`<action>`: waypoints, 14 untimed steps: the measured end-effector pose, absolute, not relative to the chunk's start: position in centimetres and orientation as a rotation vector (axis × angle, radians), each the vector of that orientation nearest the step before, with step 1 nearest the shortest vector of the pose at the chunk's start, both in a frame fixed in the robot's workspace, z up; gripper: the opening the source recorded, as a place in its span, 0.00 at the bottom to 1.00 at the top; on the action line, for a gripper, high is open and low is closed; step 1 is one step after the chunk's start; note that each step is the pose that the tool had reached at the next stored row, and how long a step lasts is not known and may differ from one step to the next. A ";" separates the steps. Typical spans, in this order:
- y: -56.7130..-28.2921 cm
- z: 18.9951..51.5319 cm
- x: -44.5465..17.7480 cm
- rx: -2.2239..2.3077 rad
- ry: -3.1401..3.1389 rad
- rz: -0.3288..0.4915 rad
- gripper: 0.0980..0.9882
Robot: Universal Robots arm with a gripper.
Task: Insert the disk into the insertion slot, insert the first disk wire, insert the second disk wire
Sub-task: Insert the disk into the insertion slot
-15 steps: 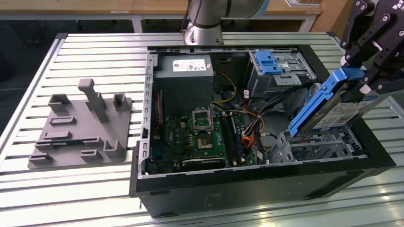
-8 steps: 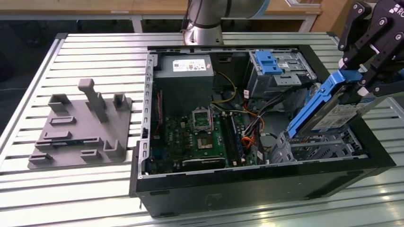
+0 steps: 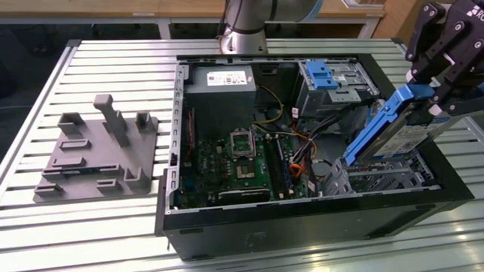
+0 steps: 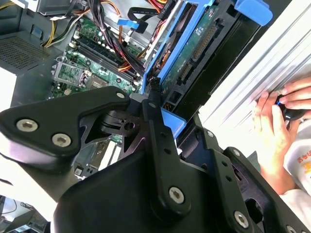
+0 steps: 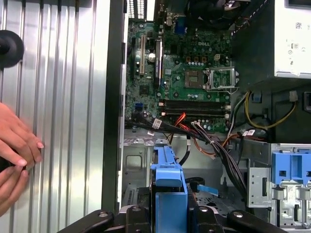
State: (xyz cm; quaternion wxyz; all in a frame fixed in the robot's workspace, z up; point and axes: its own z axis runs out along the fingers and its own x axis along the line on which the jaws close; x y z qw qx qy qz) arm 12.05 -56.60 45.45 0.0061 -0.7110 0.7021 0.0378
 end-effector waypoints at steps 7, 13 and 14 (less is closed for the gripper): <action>-56.6 45.2 12.1 -2.225 2.198 0.118 0.30; -56.6 45.0 12.1 -2.226 2.198 0.117 0.30; -56.6 44.9 12.1 -2.226 2.198 0.116 0.30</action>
